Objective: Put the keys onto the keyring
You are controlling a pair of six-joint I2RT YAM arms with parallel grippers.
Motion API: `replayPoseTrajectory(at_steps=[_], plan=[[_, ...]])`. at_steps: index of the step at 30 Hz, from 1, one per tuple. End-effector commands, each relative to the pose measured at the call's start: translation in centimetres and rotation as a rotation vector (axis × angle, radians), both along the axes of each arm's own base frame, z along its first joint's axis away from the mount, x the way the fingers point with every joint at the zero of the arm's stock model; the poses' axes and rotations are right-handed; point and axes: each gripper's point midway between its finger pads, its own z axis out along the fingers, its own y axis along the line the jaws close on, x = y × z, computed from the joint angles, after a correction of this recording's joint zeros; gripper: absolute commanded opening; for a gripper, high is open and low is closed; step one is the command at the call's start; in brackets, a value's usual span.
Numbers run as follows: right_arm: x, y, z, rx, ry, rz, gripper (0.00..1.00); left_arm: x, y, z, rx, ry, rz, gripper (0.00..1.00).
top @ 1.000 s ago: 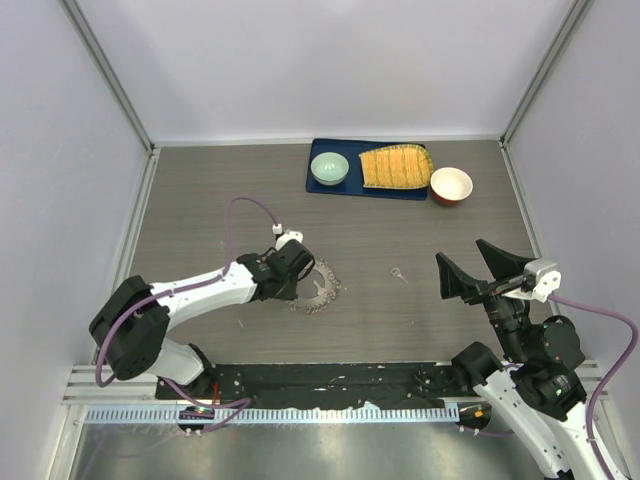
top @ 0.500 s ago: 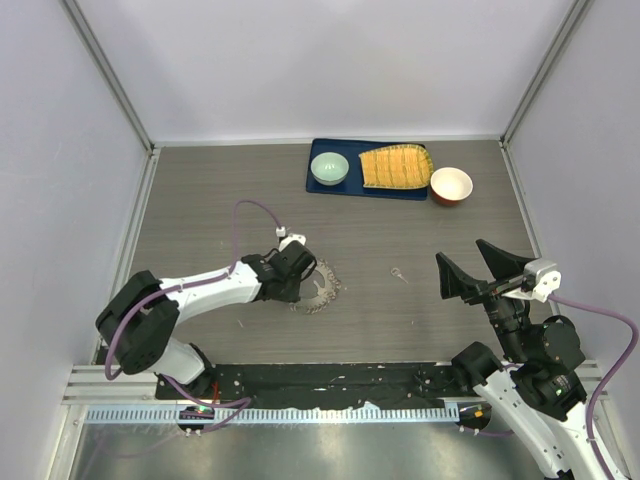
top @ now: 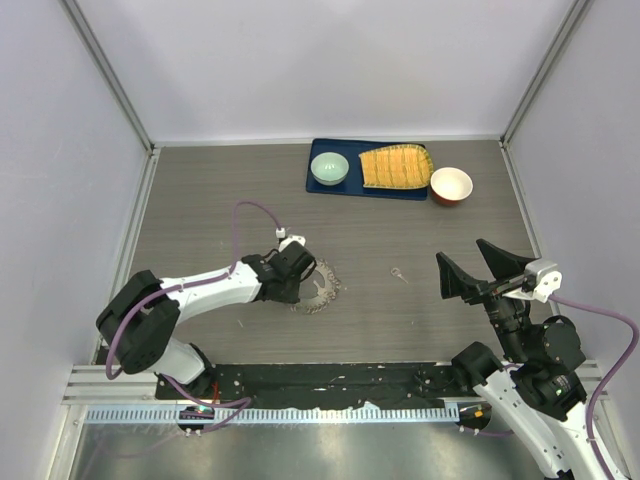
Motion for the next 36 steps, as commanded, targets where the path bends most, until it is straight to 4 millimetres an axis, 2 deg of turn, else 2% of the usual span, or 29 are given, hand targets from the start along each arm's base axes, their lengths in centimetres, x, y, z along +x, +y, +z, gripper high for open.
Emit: replayPoseTrajectory(at_steps=[1, 13, 17, 18, 19, 24, 28, 32, 33, 34, 36], plan=[[-0.1, 0.2, 0.8, 0.01, -0.03, 0.01, 1.0, -0.2, 0.0, 0.5, -0.03, -0.002, 0.012, 0.26], [-0.1, 0.1, 0.9, 0.011, -0.033, 0.008, 1.0, -0.5, 0.2, 0.4, -0.026, 0.014, 0.016, 0.13], [0.0, 0.3, 0.7, 0.005, -0.026, 0.011, 1.0, -0.6, -0.2, 1.4, -0.053, 0.011, 0.002, 0.07], [0.0, 0.3, 0.8, 0.006, -0.027, 0.011, 1.0, -0.7, -0.2, 1.7, -0.054, 0.01, -0.005, 0.01], [0.1, 0.4, 0.7, 0.002, -0.025, 0.016, 1.0, -0.7, -0.2, 2.0, -0.059, 0.005, -0.01, 0.0], [0.0, 1.0, 0.8, -0.007, -0.026, 0.048, 1.0, -0.1, -0.6, 4.8, -0.109, -0.068, -0.051, 0.0], [0.0, 3.0, 0.7, -0.034, -0.01, 0.137, 1.0, 0.5, -0.9, 7.4, -0.136, -0.146, -0.111, 0.0], [0.2, 6.0, 0.4, -0.051, 0.071, 0.272, 1.0, 1.1, -1.3, 10.6, -0.171, -0.245, -0.182, 0.0], [0.3, 6.6, 0.1, -0.053, 0.107, 0.298, 1.0, 1.3, -1.4, 11.8, -0.193, -0.28, -0.196, 0.0], [1.2, 8.0, -1.0, -0.08, 0.177, 0.332, 1.0, 1.5, -1.6, 12.9, -0.206, -0.309, -0.21, 0.0], [1.0, 9.9, -1.2, -0.104, 0.222, 0.428, 1.0, 1.9, -1.6, 14.5, -0.209, -0.366, -0.239, 0.0]])
